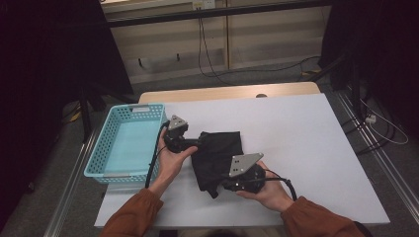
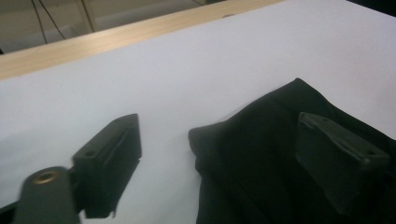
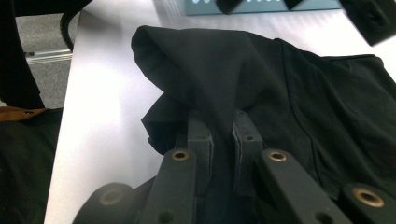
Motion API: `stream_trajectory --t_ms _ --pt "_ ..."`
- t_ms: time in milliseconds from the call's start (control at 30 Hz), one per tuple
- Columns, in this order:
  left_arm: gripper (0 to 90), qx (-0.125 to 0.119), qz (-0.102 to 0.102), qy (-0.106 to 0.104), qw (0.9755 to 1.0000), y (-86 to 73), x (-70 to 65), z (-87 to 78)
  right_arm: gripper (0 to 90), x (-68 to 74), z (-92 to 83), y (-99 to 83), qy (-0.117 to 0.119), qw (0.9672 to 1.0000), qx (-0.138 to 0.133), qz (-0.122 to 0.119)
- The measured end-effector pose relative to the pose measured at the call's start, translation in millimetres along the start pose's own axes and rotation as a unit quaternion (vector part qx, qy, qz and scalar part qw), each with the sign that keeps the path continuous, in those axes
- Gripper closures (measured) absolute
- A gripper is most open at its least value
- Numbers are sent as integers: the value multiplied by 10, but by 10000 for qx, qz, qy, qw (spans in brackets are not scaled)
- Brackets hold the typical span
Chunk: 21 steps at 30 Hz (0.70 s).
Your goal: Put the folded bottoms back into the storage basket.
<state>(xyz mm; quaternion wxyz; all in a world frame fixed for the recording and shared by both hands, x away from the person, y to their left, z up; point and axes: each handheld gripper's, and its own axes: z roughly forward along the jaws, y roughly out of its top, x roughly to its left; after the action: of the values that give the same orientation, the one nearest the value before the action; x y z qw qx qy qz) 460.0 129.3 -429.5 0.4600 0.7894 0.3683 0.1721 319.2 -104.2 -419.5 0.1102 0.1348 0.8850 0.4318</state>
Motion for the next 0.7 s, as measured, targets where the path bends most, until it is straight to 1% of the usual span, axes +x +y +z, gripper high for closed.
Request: stream_trajectory --t_ms 33,67,100,133,167,200,233,267,300,333,367,400,433,533,633,667,700 --pt "232 102 -8 46 9999 -1 7 43 814 2 29 -23 40 10000 51 14" --pt "232 172 -19 37 9998 -5 15 76 814 2 29 -23 40 10000 51 14" --pt "264 265 -83 -59 9996 -14 32 127 814 5 42 -31 62 10000 70 5" --pt "304 342 -87 -80 9993 -21 48 163 814 10 61 -42 71 9999 107 -5" --pt "338 430 -122 -69 9990 -40 58 215 814 19 83 -48 90 9999 142 -35" --pt "367 430 -122 -69 9990 -40 58 215 814 19 83 -48 90 9999 142 -35" --pt "390 492 -135 -65 9987 -53 62 244 814 24 95 -51 109 9998 157 -28" --pt "390 526 -125 -63 9985 -61 62 263 814 24 95 -51 109 9998 157 -28" --pt "425 685 -96 -8 9976 -86 65 299 814 19 98 -56 114 9998 164 -28" --pt "433 685 -96 -8 9976 -86 65 299 814 19 98 -56 114 9998 164 -28" --pt "433 710 -92 49 9974 -104 87 313 814 19 98 -58 114 9998 169 -28" --pt "440 743 -129 29 9972 -115 115 321 814 21 99 -61 115 9998 175 -21" --pt "441 800 -188 53 9966 -135 147 330 814 19 104 -68 124 9998 183 -28" --pt "441 819 -206 79 9964 -154 163 348 814 18 116 -75 134 9997 207 -35" --pt "441 791 -254 63 9965 -163 158 381 814 17 132 -79 154 9996 230 -28" --pt "441 758 -263 36 9968 -165 157 396 814 18 134 -79 160 9996 234 -29" --pt "440 728 -297 -33 9969 -169 153 417 813 14 131 -79 154 9996 236 -27"
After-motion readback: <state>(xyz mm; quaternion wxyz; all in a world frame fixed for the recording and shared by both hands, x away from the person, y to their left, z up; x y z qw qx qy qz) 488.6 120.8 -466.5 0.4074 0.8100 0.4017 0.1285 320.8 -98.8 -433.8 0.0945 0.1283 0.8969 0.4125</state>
